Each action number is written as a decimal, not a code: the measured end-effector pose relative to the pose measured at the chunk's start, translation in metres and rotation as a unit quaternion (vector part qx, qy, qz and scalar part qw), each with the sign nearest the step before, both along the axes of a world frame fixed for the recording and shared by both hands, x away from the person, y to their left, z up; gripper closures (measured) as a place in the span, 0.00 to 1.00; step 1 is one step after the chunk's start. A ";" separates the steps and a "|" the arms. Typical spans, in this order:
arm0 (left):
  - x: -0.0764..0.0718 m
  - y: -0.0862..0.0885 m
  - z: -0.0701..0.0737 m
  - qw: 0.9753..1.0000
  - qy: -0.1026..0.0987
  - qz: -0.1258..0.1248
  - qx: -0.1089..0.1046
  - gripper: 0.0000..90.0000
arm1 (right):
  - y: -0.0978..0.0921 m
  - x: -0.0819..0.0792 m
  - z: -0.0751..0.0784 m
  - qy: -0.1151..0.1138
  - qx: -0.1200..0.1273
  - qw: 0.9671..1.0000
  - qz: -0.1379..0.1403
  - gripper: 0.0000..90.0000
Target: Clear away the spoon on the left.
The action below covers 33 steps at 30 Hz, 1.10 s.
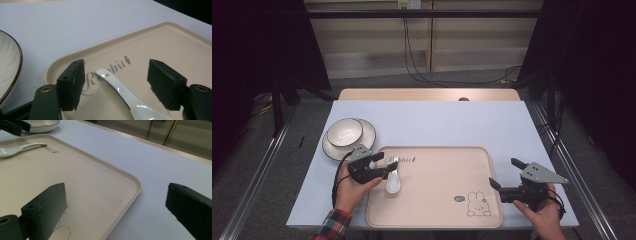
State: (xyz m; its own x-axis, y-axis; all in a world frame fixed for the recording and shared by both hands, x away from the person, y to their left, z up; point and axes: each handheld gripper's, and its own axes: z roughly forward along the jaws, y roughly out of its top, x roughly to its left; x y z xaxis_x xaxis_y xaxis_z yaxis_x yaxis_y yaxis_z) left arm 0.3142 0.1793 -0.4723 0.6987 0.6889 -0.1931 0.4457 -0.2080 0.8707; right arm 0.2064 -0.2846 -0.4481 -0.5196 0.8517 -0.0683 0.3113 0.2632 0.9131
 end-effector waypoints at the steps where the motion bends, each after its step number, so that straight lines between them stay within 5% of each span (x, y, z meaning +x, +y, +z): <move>1: 0.000 0.001 0.001 1.000 -0.003 0.000 -0.002 0.30 | 0.000 0.000 0.000 0.000 0.001 1.000 -0.001 0.03; 19: -0.002 0.004 0.006 0.999 -0.032 -0.016 -0.016 0.18 | 0.000 0.002 -0.001 0.002 0.000 1.000 -0.002 0.03; 23: -0.003 0.004 0.008 1.000 -0.010 -0.011 -0.025 0.15 | -0.001 0.001 -0.001 0.004 0.003 1.000 -0.001 0.03; 26: -0.003 0.005 0.010 1.000 -0.019 -0.012 -0.022 0.14 | -0.002 0.001 -0.001 0.003 0.005 1.000 -0.004 0.03; 33: -0.006 0.008 0.016 0.998 -0.027 -0.008 -0.051 0.09 | -0.005 0.001 -0.001 0.009 0.012 1.000 -0.011 0.02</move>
State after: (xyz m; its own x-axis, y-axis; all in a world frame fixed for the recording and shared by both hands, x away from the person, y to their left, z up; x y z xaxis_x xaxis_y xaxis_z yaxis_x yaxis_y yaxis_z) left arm 0.3086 0.1868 -0.4563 0.7212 0.6555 -0.2241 0.3953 -0.1239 0.9101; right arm 0.2075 -0.2900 -0.4495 -0.5012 0.8645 -0.0392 0.3328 0.2343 0.9134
